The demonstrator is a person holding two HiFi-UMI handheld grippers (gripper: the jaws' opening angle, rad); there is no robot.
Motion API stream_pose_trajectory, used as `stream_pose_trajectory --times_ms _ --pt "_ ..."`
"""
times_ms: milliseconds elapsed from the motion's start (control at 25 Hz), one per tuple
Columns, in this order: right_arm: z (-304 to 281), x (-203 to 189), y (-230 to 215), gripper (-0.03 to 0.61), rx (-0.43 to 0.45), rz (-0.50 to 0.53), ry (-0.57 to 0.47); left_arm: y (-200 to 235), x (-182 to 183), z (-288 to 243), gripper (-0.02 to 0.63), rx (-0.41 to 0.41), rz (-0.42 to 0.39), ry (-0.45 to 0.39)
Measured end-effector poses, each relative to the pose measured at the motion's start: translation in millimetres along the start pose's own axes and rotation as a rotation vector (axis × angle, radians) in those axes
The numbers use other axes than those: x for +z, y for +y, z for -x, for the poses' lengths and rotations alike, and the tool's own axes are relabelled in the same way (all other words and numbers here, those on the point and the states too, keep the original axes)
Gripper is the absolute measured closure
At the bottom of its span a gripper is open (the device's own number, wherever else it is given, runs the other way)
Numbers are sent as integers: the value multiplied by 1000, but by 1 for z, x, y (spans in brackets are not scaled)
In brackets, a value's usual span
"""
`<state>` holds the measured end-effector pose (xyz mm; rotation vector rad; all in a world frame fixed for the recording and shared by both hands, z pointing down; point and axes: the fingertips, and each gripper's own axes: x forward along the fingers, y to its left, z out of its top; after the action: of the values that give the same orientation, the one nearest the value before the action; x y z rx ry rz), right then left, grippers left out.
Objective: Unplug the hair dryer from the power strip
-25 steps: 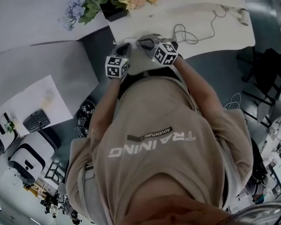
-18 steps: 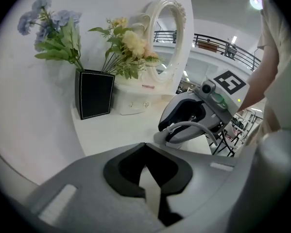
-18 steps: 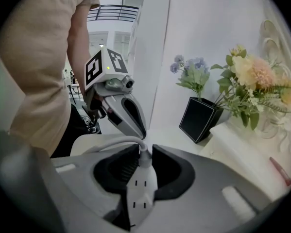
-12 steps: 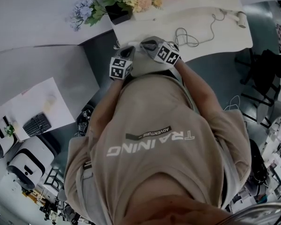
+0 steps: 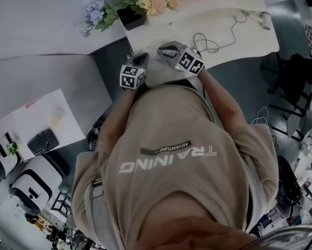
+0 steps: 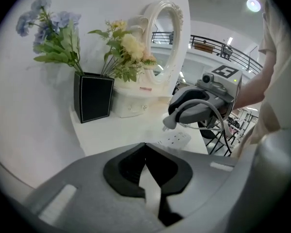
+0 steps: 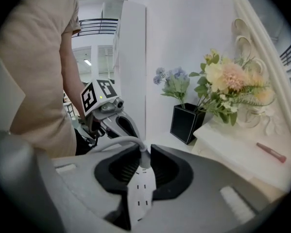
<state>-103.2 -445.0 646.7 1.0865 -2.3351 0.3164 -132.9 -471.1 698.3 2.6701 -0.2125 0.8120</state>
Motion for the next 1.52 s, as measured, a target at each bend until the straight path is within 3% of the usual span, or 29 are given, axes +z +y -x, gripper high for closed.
stream_pose_trajectory --times_ms 280,520,680,840,960,1520 --pt "41 37 4 505 -18 16 -74 -10 43 41 607 26 -10 -142" --pt "63 37 1 505 8 -20 -120 -45 78 73 607 25 -23 -261" --pt "71 36 -9 505 12 -47 -158 -48 78 84 607 65 -34 -269" --pt "69 35 -3 505 45 -15 -142 -45 70 93 607 126 28 -290" --pt "65 37 -1 505 58 -6 -140 -43 72 97 607 144 22 -301" --pt "61 40 6 505 50 8 -115 -40 92 103 607 122 -71 -311"
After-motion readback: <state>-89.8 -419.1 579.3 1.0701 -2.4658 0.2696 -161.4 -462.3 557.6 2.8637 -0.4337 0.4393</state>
